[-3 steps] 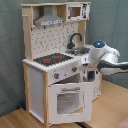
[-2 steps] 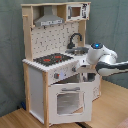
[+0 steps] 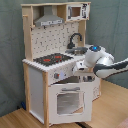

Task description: Play with the kitchen

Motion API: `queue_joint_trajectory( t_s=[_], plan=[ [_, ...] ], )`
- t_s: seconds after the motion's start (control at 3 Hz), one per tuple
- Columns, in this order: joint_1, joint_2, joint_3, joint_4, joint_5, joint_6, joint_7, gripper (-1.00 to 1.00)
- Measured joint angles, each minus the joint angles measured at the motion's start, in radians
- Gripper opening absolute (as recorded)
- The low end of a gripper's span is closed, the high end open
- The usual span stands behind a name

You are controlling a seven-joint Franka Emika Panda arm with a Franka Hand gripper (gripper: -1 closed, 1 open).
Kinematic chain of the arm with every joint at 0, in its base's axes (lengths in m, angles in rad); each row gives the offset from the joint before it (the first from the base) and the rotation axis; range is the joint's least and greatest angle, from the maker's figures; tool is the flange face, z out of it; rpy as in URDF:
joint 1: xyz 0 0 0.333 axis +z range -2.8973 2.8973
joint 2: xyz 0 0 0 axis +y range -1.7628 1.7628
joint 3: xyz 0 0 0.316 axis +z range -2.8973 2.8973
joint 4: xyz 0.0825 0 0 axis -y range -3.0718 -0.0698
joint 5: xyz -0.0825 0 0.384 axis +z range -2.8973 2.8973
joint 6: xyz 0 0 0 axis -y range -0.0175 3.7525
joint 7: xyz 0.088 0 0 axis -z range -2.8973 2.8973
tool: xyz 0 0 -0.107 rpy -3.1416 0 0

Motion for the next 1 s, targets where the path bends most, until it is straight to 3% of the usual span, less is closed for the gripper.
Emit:
queue_joint_trajectory(
  t_s=[0.33, 0.67, 1.0],
  plan=[
    [-0.014, 0.039, 0.008, 0.000, 0.000, 0.032, -0.015, 1.00],
    [-0.016, 0.046, 0.010, 0.000, 0.000, 0.037, -0.017, -1.00],
    [-0.026, 0.076, 0.020, 0.000, 0.000, 0.061, -0.022, -1.00]
  ],
)
